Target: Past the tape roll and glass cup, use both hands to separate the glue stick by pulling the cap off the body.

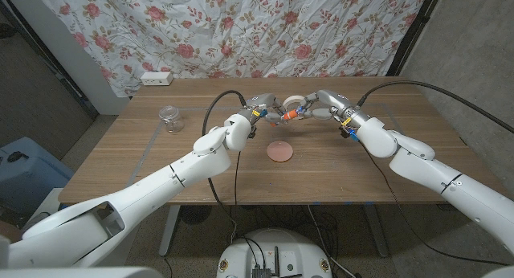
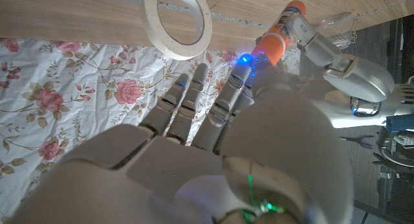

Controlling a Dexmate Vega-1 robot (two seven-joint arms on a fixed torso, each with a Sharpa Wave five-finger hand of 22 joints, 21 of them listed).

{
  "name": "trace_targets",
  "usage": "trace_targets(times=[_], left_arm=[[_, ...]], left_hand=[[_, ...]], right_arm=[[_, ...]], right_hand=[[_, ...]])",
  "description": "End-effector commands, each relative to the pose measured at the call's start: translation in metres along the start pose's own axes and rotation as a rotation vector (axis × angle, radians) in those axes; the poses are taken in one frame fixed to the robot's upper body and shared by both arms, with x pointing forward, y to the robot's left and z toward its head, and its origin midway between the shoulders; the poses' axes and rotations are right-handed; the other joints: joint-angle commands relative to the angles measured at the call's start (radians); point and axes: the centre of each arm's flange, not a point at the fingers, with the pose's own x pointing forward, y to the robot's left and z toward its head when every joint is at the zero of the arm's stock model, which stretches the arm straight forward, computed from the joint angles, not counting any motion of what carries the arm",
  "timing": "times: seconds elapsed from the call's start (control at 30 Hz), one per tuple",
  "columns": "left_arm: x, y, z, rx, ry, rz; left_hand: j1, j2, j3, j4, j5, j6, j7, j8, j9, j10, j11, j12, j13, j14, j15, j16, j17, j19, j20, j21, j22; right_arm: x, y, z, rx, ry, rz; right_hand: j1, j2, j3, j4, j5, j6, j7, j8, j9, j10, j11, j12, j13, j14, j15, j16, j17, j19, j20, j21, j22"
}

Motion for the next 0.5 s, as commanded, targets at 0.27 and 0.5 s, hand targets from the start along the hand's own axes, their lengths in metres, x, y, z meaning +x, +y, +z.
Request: trace_targets(times=[0.27, 0.5], left_arm=[[-0.0009, 0.0004, -0.0002, 0.000, -0.003, 0.005], [-0.0006, 0.0013, -0.0002, 0.003, -0.006, 0.004]], left_hand=[[0.013, 0.018, 0.002, 0.005, 0.005, 0.015, -0.005, 0.005, 0.004, 0.006, -0.001, 0.004, 0.003, -0.003, -0.137, -0.001, 0.000, -0.001, -0.061, -0.003, 0.001], [0.013, 0.019, 0.002, 0.005, 0.005, 0.015, -0.006, 0.005, 0.004, 0.006, -0.001, 0.004, 0.003, -0.003, -0.137, -0.001, 0.000, -0.001, -0.062, -0.003, 0.001]], right_arm=[[-0.0029, -0.0086, -0.0036, 0.008, 0.001, 0.002], [-0.0054, -0.0125, -0.0072, 0.017, 0.010, 0.009]], right_hand=[[-0.022, -0.013, -0.012, 0.010, 0.000, -0.029, -0.003, -0.019, -0.002, -0.025, 0.004, -0.016, -0.004, -0.004, -0.157, -0.020, -0.009, -0.007, -0.001, 0.000, 0.002], [-0.074, -0.022, -0.031, 0.028, -0.001, -0.064, -0.007, -0.044, -0.006, -0.066, 0.010, -0.037, -0.005, -0.016, -0.149, -0.040, -0.017, -0.017, 0.008, -0.002, 0.002]])
